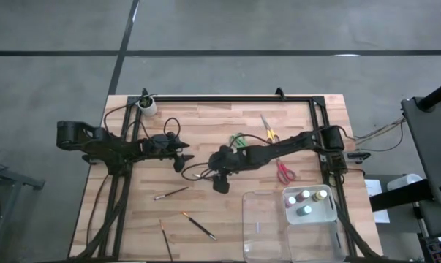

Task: Pick & Place Paint Supplies
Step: Put the top silver paintbrush into the right transparent bin

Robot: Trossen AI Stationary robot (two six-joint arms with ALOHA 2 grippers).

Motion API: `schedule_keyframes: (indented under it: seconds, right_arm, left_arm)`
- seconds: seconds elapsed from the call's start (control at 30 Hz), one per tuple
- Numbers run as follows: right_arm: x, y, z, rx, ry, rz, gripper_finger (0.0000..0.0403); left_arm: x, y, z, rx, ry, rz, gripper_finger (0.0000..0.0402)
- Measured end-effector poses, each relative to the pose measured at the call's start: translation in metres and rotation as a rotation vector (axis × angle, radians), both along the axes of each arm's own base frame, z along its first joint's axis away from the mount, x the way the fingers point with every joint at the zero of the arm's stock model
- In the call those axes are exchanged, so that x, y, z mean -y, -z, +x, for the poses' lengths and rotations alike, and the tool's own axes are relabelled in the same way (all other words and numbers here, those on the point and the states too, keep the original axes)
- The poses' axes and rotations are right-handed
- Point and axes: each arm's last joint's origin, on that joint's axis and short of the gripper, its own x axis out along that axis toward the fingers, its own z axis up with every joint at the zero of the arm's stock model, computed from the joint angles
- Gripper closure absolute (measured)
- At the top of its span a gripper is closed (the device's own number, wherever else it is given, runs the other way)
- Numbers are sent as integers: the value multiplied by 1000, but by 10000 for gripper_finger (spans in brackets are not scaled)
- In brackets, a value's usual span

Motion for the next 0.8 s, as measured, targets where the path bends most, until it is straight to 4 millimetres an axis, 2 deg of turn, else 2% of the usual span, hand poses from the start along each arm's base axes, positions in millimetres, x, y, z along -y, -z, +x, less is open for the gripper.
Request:
schedule_keyframes:
  seconds: [0.53, 0.8]
  right_arm:
    - [-18, 23, 2, -41, -16, 19, 168]
    - [-17, 32, 3, -59, 5, 33, 168]
  left_arm:
    - [0, 0, 0, -2, 0, 0, 98]
    - [0, 0, 0, -3, 0, -1, 98]
